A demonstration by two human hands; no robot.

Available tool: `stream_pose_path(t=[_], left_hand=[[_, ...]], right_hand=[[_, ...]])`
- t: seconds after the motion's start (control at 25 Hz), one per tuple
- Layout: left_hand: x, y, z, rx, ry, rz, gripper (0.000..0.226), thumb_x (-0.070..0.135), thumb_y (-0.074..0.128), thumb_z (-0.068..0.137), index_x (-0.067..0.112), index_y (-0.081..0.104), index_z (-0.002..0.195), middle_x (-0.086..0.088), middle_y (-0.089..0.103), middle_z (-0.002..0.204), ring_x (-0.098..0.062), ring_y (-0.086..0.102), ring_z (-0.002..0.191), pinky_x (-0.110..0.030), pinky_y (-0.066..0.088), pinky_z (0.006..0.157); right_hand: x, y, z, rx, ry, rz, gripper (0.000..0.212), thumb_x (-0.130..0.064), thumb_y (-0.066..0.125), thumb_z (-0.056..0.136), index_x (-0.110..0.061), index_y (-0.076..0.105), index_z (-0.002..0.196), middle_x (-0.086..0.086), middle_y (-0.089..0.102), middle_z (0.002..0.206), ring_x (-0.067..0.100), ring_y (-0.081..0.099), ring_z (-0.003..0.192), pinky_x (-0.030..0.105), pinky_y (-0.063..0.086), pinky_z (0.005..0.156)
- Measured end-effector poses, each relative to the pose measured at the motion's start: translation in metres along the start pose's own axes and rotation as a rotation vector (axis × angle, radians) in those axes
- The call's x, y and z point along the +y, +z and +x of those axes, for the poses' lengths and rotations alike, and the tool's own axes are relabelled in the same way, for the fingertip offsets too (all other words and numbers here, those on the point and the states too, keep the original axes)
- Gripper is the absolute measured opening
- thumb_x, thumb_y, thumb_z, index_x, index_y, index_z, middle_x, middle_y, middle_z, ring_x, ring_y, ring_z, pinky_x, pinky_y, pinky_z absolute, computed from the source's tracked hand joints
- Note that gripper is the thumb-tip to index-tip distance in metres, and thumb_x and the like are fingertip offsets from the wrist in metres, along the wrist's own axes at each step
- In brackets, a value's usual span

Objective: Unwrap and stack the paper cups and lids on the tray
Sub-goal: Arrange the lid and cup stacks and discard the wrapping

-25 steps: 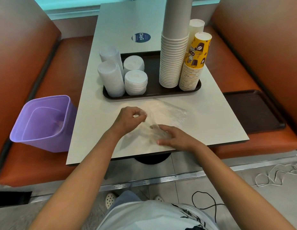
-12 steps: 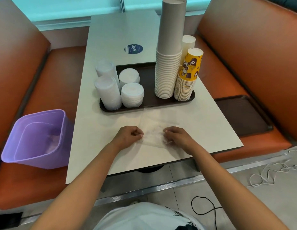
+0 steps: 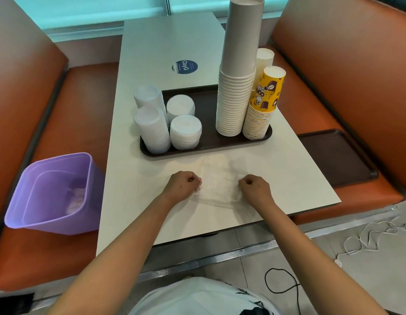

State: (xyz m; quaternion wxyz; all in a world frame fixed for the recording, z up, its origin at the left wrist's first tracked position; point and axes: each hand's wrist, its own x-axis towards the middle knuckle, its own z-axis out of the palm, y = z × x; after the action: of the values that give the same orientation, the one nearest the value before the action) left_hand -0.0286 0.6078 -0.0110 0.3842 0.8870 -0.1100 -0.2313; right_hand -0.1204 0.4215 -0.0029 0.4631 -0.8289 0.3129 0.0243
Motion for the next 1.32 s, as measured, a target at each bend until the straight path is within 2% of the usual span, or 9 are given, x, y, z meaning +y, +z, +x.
stream_pose_path(t=[0.28, 0.36, 0.48, 0.6, 0.72, 0.84, 1.0, 1.16, 1.32], left_hand=[[0.001, 0.005, 0.001, 0.050, -0.019, 0.096, 0.013, 0.018, 0.058, 0.089, 0.012, 0.069, 0.085, 0.005, 0.063, 0.072, -0.009, 0.054, 0.070, -0.010, 0.036, 0.058], [0.002, 0.006, -0.001, 0.058, -0.022, 0.087, 0.011, 0.016, 0.058, 0.088, 0.012, 0.069, 0.085, 0.008, 0.059, 0.066, -0.005, 0.052, 0.065, -0.011, 0.037, 0.057], [0.003, 0.008, -0.001, 0.063, -0.020, 0.079, 0.010, 0.015, 0.059, 0.086, 0.011, 0.068, 0.085, 0.009, 0.056, 0.064, -0.005, 0.050, 0.062, -0.012, 0.036, 0.055], [0.003, 0.009, 0.000, 0.056, -0.014, 0.084, 0.011, 0.011, 0.058, 0.085, 0.008, 0.068, 0.087, 0.003, 0.060, 0.070, -0.011, 0.053, 0.069, -0.012, 0.036, 0.055], [0.003, 0.010, 0.000, 0.080, -0.025, 0.070, 0.011, 0.011, 0.059, 0.084, 0.008, 0.066, 0.092, -0.004, 0.065, 0.084, -0.014, 0.054, 0.076, -0.013, 0.037, 0.058], [-0.001, 0.013, -0.001, 0.166, 0.005, 0.125, 0.037, 0.014, 0.068, 0.081, 0.012, 0.056, 0.115, -0.005, 0.050, 0.108, -0.015, 0.048, 0.091, -0.024, 0.043, 0.081], [0.010, 0.027, -0.010, 0.381, 0.719, 0.515, 0.029, 0.025, 0.059, 0.078, 0.018, 0.065, 0.105, -0.007, 0.058, 0.111, -0.027, 0.058, 0.095, -0.038, 0.045, 0.081], [0.010, 0.041, -0.015, -0.069, 0.708, 0.713, 0.033, 0.038, 0.049, 0.091, 0.024, 0.061, 0.118, 0.004, 0.056, 0.125, -0.017, 0.051, 0.115, -0.034, 0.025, 0.093], [-0.005, 0.033, -0.006, -0.056, 0.695, 0.546, 0.033, 0.025, 0.041, 0.091, 0.012, 0.068, 0.104, -0.002, 0.064, 0.113, -0.022, 0.061, 0.103, -0.035, 0.033, 0.091]], right_hand=[[0.005, -0.005, 0.001, -0.007, 0.060, -0.045, 0.014, 0.000, 0.050, 0.082, -0.007, 0.048, 0.070, 0.001, 0.048, 0.070, 0.015, 0.045, 0.064, 0.012, 0.032, 0.045], [0.007, -0.003, -0.001, 0.020, 0.042, -0.012, 0.015, 0.007, 0.049, 0.079, -0.006, 0.049, 0.084, 0.002, 0.049, 0.080, 0.020, 0.046, 0.076, 0.014, 0.031, 0.048], [0.008, -0.002, -0.005, 0.033, 0.023, 0.053, 0.058, 0.013, 0.051, 0.077, -0.006, 0.039, 0.130, 0.012, 0.047, 0.114, 0.024, 0.047, 0.100, 0.011, 0.035, 0.066], [0.009, 0.002, -0.011, 0.114, -0.077, -0.233, 0.078, 0.009, 0.051, 0.078, -0.021, 0.025, 0.146, 0.012, 0.025, 0.142, 0.031, 0.033, 0.123, 0.029, 0.037, 0.092], [0.015, 0.004, -0.010, 0.135, -0.178, -0.657, 0.065, -0.004, 0.050, 0.083, -0.028, 0.037, 0.141, 0.007, 0.018, 0.151, 0.033, 0.027, 0.126, 0.040, 0.032, 0.097], [0.017, 0.006, -0.008, 0.110, -0.148, -0.658, 0.053, -0.007, 0.048, 0.084, -0.024, 0.045, 0.134, 0.005, 0.025, 0.148, 0.032, 0.029, 0.124, 0.039, 0.031, 0.096], [0.017, 0.009, -0.005, 0.107, -0.156, -0.688, 0.052, -0.008, 0.047, 0.084, -0.017, 0.043, 0.135, 0.004, 0.032, 0.144, 0.031, 0.032, 0.121, 0.037, 0.032, 0.094], [0.018, 0.007, -0.007, 0.092, -0.143, -0.715, 0.051, -0.010, 0.049, 0.084, -0.015, 0.043, 0.135, 0.006, 0.031, 0.146, 0.033, 0.033, 0.123, 0.038, 0.034, 0.094], [0.019, -0.001, -0.006, 0.156, -0.562, -0.669, 0.038, -0.007, 0.065, 0.068, -0.011, 0.067, 0.105, 0.012, 0.057, 0.127, 0.034, 0.050, 0.114, 0.045, 0.051, 0.082]])
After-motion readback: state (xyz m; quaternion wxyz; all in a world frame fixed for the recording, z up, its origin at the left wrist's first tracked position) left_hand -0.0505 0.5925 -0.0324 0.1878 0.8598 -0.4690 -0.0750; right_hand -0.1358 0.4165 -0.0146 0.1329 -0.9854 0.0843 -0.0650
